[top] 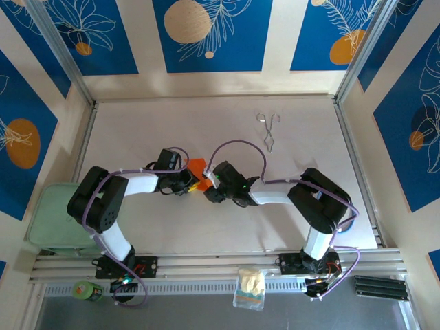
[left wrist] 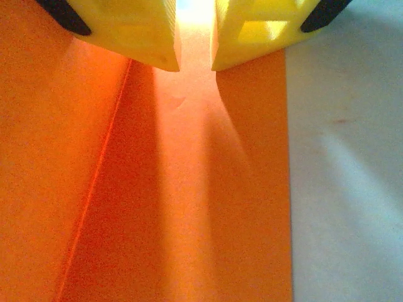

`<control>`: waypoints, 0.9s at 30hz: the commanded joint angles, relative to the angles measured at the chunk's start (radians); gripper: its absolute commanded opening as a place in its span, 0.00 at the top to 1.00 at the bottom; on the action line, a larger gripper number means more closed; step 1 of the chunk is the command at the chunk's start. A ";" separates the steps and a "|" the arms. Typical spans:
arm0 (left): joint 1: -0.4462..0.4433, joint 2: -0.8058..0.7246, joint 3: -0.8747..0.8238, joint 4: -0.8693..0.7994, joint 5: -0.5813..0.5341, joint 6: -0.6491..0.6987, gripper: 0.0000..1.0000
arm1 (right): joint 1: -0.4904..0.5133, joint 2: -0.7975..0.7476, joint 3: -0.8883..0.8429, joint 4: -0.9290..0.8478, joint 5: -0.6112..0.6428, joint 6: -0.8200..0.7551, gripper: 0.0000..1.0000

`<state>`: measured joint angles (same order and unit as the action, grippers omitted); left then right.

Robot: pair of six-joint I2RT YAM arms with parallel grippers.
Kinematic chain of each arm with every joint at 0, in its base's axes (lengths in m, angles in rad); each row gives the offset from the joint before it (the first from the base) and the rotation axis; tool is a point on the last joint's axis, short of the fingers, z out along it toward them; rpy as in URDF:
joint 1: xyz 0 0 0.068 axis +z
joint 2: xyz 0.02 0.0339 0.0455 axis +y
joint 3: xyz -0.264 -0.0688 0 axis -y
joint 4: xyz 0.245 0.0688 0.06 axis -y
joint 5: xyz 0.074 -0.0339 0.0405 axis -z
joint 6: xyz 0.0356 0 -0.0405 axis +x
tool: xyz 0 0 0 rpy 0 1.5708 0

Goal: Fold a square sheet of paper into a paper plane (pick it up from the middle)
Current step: Fourth fold the wing at the center of the table.

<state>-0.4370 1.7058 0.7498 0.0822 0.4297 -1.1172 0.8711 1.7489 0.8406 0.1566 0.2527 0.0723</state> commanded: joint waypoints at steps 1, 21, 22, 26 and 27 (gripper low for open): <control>-0.007 0.011 0.019 -0.021 0.011 0.016 0.79 | 0.012 0.019 0.018 0.002 0.034 -0.035 0.60; -0.008 0.008 0.016 -0.020 0.012 0.016 0.79 | 0.013 0.007 0.014 0.009 0.063 -0.046 0.91; -0.008 0.008 0.014 -0.022 0.010 0.015 0.79 | 0.012 0.007 0.015 0.007 0.050 -0.045 0.92; -0.008 0.008 0.014 -0.024 0.009 0.015 0.79 | 0.004 0.008 0.017 -0.004 -0.007 -0.036 0.93; -0.008 0.008 0.014 -0.023 0.009 0.015 0.79 | 0.001 0.010 0.018 -0.008 -0.020 -0.032 0.93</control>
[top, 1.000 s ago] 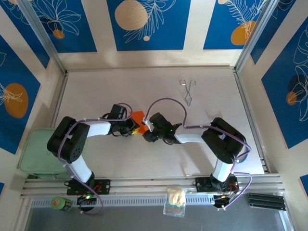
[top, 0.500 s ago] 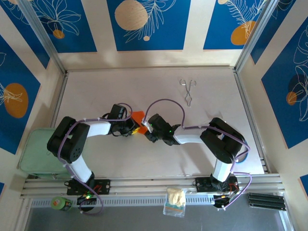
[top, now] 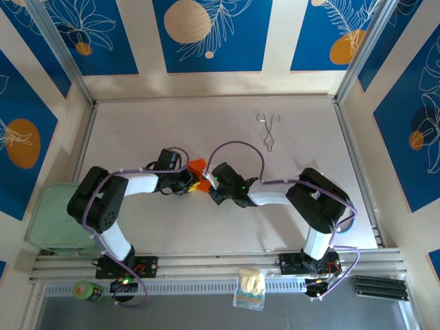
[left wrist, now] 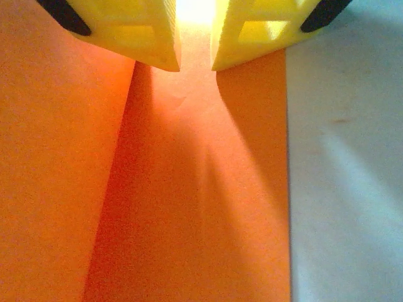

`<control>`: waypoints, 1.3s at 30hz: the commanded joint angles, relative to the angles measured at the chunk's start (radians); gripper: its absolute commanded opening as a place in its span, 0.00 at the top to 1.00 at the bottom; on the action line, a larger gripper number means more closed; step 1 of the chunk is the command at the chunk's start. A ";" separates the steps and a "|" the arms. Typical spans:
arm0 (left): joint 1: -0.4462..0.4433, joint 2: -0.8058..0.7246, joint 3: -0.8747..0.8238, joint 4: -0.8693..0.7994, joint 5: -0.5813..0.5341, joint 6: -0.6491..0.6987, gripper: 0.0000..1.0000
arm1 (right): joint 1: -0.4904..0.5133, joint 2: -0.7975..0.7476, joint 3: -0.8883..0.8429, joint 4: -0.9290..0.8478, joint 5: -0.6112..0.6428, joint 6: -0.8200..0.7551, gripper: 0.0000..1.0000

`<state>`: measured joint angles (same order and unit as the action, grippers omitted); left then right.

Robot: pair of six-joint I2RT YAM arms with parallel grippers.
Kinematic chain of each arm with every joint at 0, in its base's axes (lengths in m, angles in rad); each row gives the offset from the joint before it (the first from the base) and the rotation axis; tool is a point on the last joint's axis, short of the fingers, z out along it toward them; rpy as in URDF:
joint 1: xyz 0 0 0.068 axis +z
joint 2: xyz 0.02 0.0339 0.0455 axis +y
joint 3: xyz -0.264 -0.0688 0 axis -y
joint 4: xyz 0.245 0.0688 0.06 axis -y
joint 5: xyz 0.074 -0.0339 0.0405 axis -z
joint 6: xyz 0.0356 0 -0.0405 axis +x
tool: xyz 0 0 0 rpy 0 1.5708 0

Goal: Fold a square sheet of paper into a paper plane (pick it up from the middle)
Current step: Fourth fold the wing at the center of the table.

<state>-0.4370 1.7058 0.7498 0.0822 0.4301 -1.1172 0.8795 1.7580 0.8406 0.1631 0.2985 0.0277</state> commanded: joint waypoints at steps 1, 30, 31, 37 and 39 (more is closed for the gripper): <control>-0.008 0.008 0.014 -0.022 0.010 0.015 0.79 | -0.010 0.002 0.021 -0.017 -0.076 0.016 0.94; -0.008 -0.009 0.017 -0.041 0.002 0.022 0.79 | -0.144 0.056 0.055 -0.059 -0.408 0.156 0.97; -0.008 -0.009 0.017 -0.042 0.002 0.025 0.79 | -0.148 0.057 0.056 -0.059 -0.417 0.159 0.97; -0.008 -0.012 0.017 -0.047 0.002 0.029 0.79 | -0.178 0.077 0.070 -0.072 -0.504 0.185 0.97; -0.008 -0.017 0.017 -0.048 0.002 0.031 0.79 | -0.186 0.088 0.075 -0.073 -0.531 0.193 0.97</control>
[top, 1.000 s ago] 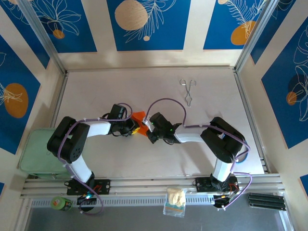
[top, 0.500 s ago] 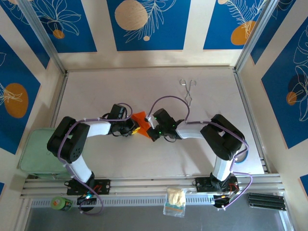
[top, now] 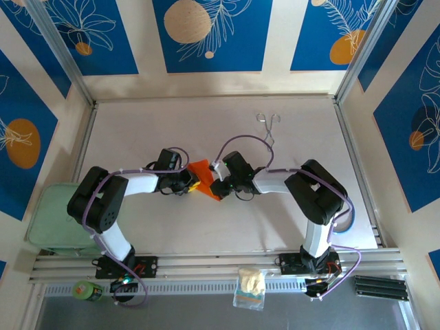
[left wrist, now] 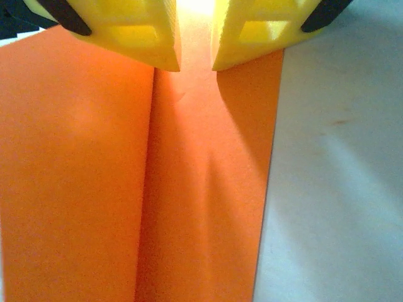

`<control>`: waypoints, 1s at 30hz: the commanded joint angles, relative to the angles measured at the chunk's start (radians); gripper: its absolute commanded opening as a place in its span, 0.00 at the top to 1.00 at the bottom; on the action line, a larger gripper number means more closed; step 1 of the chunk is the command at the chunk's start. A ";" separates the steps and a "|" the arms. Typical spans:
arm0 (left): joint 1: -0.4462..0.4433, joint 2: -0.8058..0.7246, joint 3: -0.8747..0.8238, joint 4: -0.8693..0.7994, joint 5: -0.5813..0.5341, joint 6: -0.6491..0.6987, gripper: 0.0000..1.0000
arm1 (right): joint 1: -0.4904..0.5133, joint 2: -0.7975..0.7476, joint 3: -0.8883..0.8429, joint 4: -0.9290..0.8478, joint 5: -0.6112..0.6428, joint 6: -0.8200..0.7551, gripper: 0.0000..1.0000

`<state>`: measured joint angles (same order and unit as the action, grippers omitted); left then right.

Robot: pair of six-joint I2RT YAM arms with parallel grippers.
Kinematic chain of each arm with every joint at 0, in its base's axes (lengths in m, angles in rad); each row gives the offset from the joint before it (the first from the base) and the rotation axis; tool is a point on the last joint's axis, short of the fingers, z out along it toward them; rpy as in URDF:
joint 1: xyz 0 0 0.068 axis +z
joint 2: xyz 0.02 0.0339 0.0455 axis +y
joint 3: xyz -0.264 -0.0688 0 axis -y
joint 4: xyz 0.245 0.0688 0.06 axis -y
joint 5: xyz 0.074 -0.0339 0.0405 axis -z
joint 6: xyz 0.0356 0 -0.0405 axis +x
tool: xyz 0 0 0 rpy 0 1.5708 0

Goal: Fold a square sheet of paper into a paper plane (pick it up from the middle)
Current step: Fourth fold the wing at the center of the table.

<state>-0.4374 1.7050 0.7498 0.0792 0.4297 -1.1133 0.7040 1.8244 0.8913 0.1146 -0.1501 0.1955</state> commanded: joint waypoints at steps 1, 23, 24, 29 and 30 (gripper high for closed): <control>-0.007 -0.019 0.017 -0.047 0.001 0.029 0.79 | -0.013 0.026 0.028 -0.028 -0.090 0.027 0.97; -0.015 -0.040 0.010 0.114 0.062 0.064 0.75 | -0.121 0.114 0.080 -0.063 -0.340 0.152 0.97; -0.016 -0.033 0.012 0.125 0.067 0.063 0.74 | -0.127 0.118 0.081 -0.060 -0.351 0.161 0.97; -0.021 -0.006 0.032 0.128 0.072 0.076 0.72 | -0.146 0.128 0.083 -0.055 -0.389 0.181 0.97; -0.022 -0.001 0.033 0.128 0.069 0.077 0.72 | -0.149 0.128 0.084 -0.054 -0.391 0.183 0.97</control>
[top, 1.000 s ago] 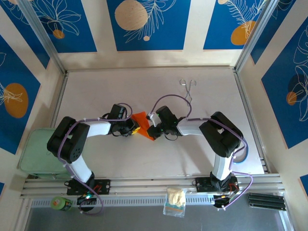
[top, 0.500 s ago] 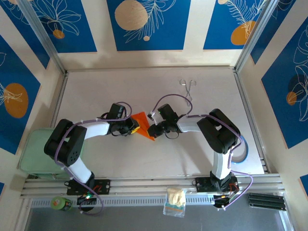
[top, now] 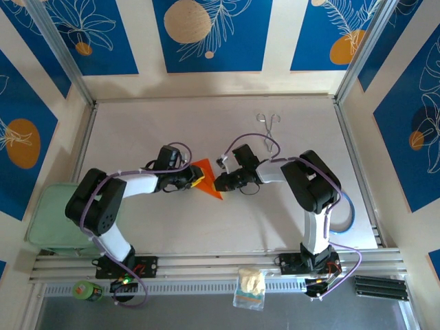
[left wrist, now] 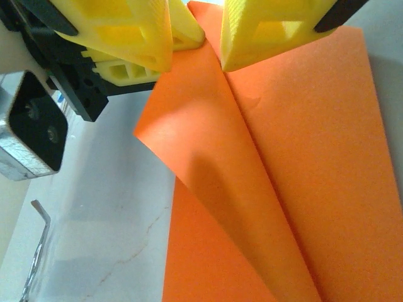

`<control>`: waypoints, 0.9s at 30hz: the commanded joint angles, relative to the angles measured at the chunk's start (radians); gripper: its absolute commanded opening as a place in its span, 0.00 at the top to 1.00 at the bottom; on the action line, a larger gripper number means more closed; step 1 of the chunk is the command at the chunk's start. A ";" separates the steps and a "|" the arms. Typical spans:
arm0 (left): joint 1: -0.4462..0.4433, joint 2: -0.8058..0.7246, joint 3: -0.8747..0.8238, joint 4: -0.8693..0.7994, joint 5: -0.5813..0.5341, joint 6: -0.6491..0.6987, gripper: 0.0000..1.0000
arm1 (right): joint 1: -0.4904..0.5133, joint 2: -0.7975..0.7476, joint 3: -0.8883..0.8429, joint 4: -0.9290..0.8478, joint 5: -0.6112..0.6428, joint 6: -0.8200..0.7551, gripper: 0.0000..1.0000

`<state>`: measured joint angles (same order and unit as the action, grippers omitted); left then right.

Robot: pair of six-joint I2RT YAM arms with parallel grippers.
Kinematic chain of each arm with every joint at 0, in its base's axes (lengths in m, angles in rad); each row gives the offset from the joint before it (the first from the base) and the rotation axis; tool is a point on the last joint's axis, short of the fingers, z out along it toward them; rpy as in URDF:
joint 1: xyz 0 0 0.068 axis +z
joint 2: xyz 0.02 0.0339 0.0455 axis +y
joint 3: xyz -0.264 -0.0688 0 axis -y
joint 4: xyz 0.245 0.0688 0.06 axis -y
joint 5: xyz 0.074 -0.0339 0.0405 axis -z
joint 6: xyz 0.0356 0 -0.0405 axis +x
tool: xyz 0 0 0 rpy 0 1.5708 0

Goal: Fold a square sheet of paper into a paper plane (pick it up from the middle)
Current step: Fourth fold the wing at the center of the table.

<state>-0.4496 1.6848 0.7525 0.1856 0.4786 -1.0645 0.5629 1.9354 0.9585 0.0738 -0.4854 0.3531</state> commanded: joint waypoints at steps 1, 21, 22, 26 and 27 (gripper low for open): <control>-0.011 0.022 0.032 0.020 0.018 0.029 0.72 | -0.009 0.018 0.017 -0.012 -0.059 0.029 0.97; -0.044 0.088 0.118 -0.286 -0.095 0.103 0.53 | -0.028 0.037 0.011 0.004 -0.064 0.079 0.92; -0.047 0.091 0.124 -0.298 -0.101 0.106 0.53 | -0.029 0.038 0.011 0.002 -0.062 0.078 0.91; -0.051 0.104 0.134 -0.326 -0.116 0.112 0.52 | -0.029 0.036 0.008 0.004 -0.054 0.083 0.89; -0.051 0.106 0.135 -0.332 -0.122 0.110 0.51 | -0.029 0.036 0.006 0.004 -0.051 0.083 0.88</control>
<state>-0.4892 1.7565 0.8833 -0.0509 0.4061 -0.9802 0.5388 1.9541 0.9611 0.0887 -0.5400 0.4282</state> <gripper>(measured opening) 0.485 0.114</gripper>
